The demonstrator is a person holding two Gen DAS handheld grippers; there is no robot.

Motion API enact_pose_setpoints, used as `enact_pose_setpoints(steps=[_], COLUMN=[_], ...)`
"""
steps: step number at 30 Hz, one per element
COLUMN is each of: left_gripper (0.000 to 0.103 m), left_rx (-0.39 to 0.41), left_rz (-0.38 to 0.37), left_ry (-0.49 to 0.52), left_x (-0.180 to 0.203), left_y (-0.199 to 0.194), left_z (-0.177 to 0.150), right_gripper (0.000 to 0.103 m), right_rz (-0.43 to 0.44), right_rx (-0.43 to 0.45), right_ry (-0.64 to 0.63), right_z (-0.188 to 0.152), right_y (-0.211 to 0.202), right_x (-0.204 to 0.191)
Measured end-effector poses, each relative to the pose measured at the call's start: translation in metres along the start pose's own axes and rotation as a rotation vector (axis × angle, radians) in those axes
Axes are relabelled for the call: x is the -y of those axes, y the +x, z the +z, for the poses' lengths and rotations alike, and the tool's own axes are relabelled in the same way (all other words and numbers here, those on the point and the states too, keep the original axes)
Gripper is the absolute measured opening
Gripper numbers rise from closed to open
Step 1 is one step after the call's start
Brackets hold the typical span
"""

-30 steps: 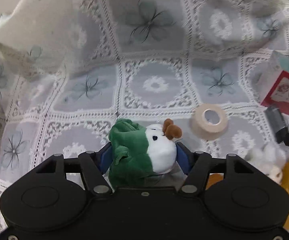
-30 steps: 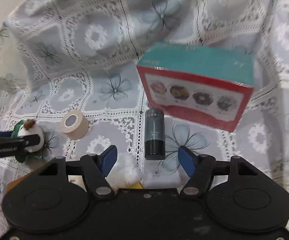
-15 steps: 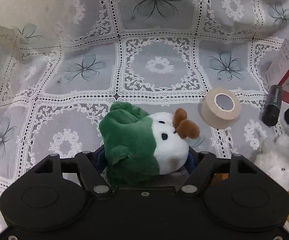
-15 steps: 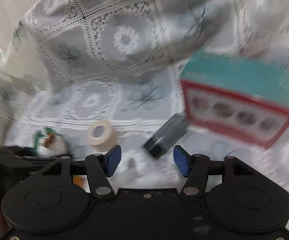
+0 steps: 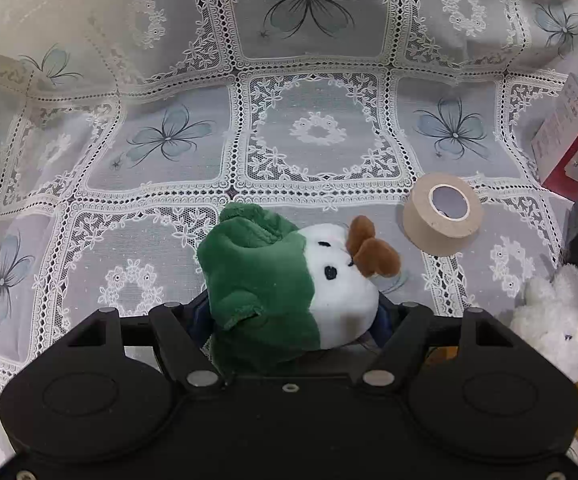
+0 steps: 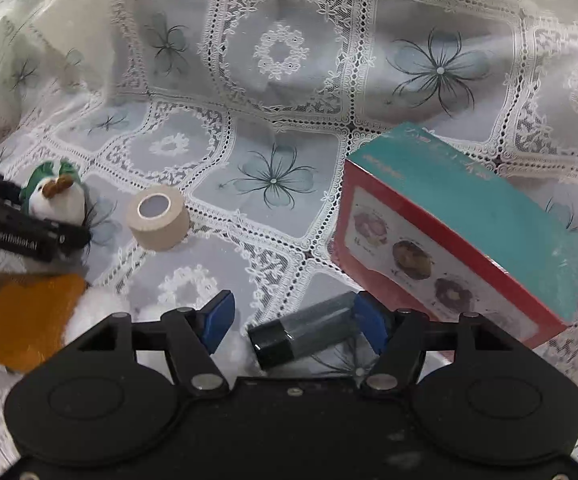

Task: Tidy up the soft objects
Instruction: 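Grasp the dark grey bottle with the right tool while the left tool holds the doll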

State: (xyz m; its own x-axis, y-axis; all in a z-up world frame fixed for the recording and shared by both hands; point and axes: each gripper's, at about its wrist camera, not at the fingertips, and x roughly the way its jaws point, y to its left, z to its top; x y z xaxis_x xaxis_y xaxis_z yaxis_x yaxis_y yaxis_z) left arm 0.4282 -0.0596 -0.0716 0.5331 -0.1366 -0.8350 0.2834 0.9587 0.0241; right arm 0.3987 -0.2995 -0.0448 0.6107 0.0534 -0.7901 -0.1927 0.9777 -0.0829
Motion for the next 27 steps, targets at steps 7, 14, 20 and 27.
enact_pose_setpoints(steps=[7,14,20,27], left_gripper=[0.069,0.069,0.069,0.070], left_rx=[-0.003,-0.004,-0.005,0.001], left_rz=[0.001,0.000,-0.005,-0.041], left_ry=[-0.002,-0.002,-0.003,-0.032], left_x=[0.001,0.001,0.001,-0.004], left_y=[0.001,0.002,0.002,0.001], left_z=[-0.001,-0.001,-0.002,-0.001], right_gripper=[0.074,0.075,0.076,0.080], right_rz=[-0.024,-0.021,-0.001,0.014], right_rx=[-0.018,-0.046,-0.044,-0.023], right_ry=[-0.090,-0.109,-0.090,-0.088], right_z=[-0.006,-0.007,-0.006,-0.004], right_y=[-0.001,0.020,0.031,0.037], right_x=[-0.002,-0.001,0.005,0.004])
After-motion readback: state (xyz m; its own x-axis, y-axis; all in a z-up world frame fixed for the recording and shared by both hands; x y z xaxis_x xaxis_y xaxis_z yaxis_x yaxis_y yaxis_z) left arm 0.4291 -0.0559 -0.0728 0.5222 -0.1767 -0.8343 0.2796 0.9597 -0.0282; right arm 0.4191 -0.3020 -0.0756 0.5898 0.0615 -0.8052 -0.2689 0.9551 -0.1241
